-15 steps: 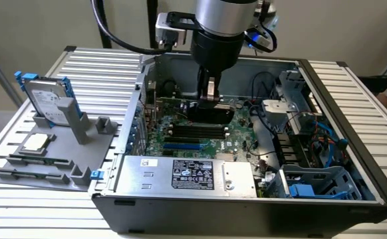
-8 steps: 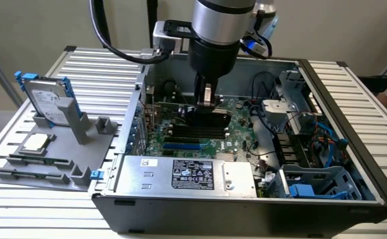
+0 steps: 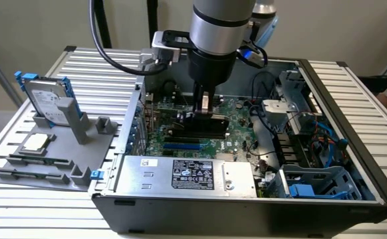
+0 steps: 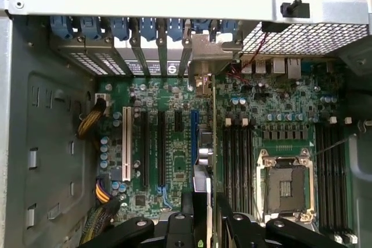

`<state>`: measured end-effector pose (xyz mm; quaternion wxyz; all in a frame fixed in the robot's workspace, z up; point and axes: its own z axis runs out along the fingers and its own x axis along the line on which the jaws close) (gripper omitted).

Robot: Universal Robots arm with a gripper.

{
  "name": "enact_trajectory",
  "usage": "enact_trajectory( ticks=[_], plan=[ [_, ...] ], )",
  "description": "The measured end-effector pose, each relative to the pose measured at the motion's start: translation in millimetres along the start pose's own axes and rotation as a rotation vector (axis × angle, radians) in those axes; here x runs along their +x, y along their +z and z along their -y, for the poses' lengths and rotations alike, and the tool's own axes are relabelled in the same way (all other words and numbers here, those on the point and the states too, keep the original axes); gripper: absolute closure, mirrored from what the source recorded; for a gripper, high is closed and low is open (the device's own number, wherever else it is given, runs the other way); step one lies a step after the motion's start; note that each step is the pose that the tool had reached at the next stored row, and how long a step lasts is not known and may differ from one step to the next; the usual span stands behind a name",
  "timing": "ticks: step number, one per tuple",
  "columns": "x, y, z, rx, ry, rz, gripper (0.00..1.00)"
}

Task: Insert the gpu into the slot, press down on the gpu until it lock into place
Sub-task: 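Insert the gpu into the slot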

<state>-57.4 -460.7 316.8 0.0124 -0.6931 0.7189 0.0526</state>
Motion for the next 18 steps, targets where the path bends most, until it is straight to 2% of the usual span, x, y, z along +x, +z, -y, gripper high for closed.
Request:
enact_trajectory(
  ticks=[18],
  plan=[
    [5.1,23.4,-5.2,0.0005,0.001,-0.0117,0.74]
  ],
)
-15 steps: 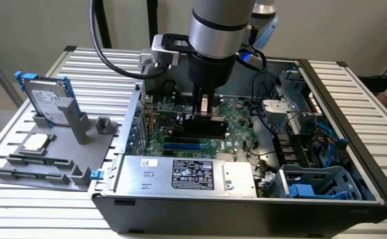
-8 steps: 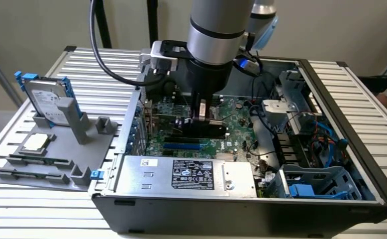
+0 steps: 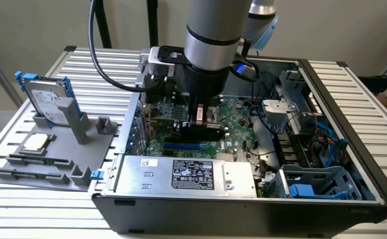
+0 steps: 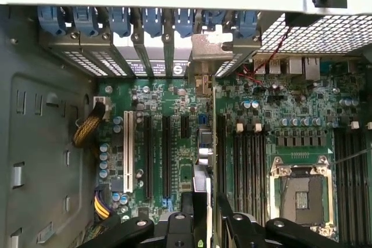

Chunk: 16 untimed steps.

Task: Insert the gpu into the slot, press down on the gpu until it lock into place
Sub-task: 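Insert the gpu into the slot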

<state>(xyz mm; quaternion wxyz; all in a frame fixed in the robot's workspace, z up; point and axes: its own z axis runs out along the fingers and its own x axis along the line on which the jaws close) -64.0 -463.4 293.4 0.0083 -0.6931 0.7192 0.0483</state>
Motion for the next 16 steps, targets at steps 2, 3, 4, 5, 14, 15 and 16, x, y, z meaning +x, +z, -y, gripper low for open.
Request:
enact_trajectory(
  ticks=[2,3,4,5,14,15,16],
  plan=[
    [0.3,2.3,-0.6,0.0001,0.0,-0.0013,0.74],
    [0.4,3.4,-1.0,0.0001,0.0,-0.0019,0.74],
    [0.5,4.4,-1.4,0.0001,0.0,-0.0023,0.74],
    [0.7,5.4,-1.7,0.0001,0.0,-0.0027,0.74],
    [1.4,12.0,-5.3,0.0001,0.0,-0.0041,0.74],
    [1.4,12.5,-5.4,0.0002,0.0,-0.004,0.74],
    [1.3,12.8,-5.6,0.0001,0.0,-0.004,0.74]
  ],
)
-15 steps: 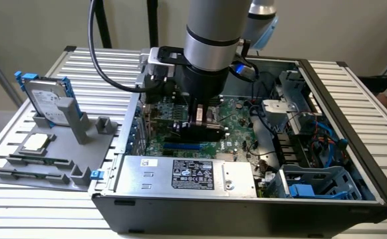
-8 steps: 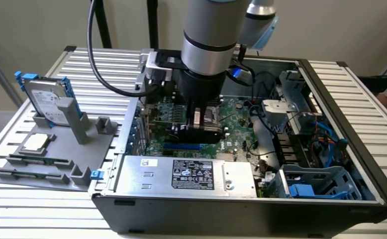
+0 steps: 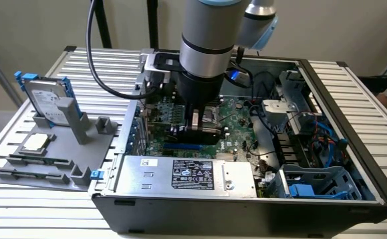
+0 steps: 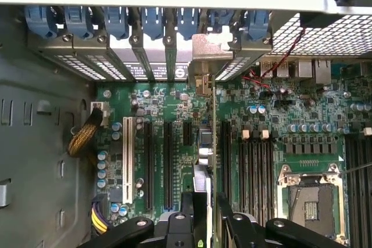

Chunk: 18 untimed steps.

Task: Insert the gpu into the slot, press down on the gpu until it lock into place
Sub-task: 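Insert the gpu into the slot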

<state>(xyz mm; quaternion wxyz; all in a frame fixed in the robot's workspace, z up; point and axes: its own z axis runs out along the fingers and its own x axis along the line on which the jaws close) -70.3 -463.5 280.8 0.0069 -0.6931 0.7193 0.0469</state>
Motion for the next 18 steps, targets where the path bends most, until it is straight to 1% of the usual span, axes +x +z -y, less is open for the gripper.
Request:
enact_trajectory(
  ticks=[18],
  plan=[
    [-3.7,5.9,-3.8,0.0,0.0,-0.0008,0.74]
  ],
)
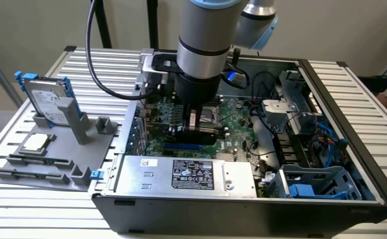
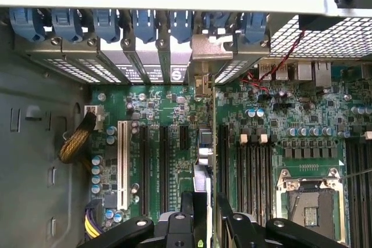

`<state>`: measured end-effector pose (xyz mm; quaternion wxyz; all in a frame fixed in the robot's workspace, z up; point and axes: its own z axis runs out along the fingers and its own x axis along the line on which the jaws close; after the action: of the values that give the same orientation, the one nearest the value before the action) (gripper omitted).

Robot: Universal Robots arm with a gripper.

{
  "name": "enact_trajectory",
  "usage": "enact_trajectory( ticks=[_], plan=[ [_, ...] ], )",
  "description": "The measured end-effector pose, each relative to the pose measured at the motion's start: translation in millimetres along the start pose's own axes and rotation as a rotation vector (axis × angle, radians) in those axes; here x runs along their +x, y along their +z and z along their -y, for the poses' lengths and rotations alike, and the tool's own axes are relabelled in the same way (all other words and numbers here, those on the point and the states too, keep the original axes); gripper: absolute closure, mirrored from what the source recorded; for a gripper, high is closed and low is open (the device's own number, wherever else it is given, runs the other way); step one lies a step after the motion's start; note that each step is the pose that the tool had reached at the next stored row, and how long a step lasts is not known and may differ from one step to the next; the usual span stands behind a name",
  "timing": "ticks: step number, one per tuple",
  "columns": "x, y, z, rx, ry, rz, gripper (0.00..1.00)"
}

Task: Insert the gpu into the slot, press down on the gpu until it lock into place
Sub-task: 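Insert the gpu into the slot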

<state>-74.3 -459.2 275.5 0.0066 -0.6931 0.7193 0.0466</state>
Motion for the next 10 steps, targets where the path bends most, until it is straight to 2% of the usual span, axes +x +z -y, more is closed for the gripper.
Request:
enact_trajectory(
  ticks=[10],
  plan=[
    [-0.2,4.0,-1.1,0.0,0.0,-0.001,0.74]
  ],
)
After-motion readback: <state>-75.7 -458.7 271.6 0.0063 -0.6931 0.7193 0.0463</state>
